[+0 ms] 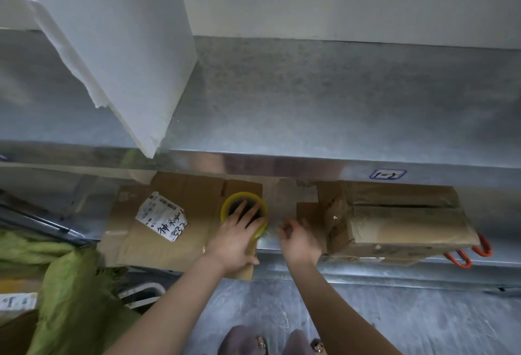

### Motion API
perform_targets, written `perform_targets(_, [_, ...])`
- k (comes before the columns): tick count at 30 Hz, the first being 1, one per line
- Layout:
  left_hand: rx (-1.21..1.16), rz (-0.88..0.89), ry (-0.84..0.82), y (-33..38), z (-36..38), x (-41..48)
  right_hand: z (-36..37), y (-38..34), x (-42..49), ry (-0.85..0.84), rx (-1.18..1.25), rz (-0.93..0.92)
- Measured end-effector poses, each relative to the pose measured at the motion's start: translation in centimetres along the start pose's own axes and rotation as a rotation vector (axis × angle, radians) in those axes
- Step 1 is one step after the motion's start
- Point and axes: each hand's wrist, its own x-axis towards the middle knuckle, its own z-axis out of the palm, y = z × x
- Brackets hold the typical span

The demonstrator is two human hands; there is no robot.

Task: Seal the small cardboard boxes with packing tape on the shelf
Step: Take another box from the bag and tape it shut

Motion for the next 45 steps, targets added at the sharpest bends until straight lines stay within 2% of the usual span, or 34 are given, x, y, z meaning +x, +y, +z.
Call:
perform_targets(6, [-0.036, -0.043, -0.076, 0.6, -1.3, 0.1, -1.2, -1.1, -0.9, -0.039, -0.017, -0.035])
perform_targets(9, [0.026, -0.046, -0.07, 1.1, -2.5, -0.4, -3.2, -0.7, -3.2, -0.003, -0.015, -0.196])
perform_targets(13, [-0.017, -0.002, 0.145, 3.6, -4.6, -1.0, -7.0, 0.8, -7.2, 0.234, -0.103, -0.625])
perform_targets(17, [-0.153, 0.022, 0.352, 8.3, -6.7, -1.0, -11.5, 1.9, -8.6, 0.422, -0.104, -0.753])
perform_targets(24, [-0.244, 0.017, 0.411, 18.7, -7.7, 0.0, -20.3, 10.2, -6.8, 0.508, -0.123, -0.654])
perform_targets(27, [-0.262, -0.101, 0.41, 21.4, -7.0, 0.7, -23.0, 15.3, -4.5, 0.472, -0.12, -0.544])
perform_targets(30, [-0.279, -0.236, 0.377, 22.9, -6.3, 1.7, -24.8, 19.3, -2.4, 0.364, -0.099, -0.453])
perform_targets(34, [-0.664, -0.335, 0.363, 25.1, -5.9, 3.4, -25.2, 21.9, 0.2, 0.136, 0.031, -0.396])
perform_targets(38, [-1.118, -0.392, 0.364, 26.4, -5.6, 4.0, -25.6, 22.3, 1.7, 0.045, 0.286, -0.4])
perform_targets(40, [-1.261, -0.424, 0.349, 26.3, -5.6, 3.9, -25.1, 22.6, 1.6, -0.007, 0.384, -0.383])
perform_targets(43, [-1.252, -0.405, 0.349, 26.1, -5.6, 3.4, -23.9, 23.0, 1.3, -0.052, 0.396, -0.415])
perform_targets(45, [-1.053, -0.365, 0.346, 26.4, -5.3, 2.9, -23.9, 23.3, 1.8, -0.05, 0.409, -0.434])
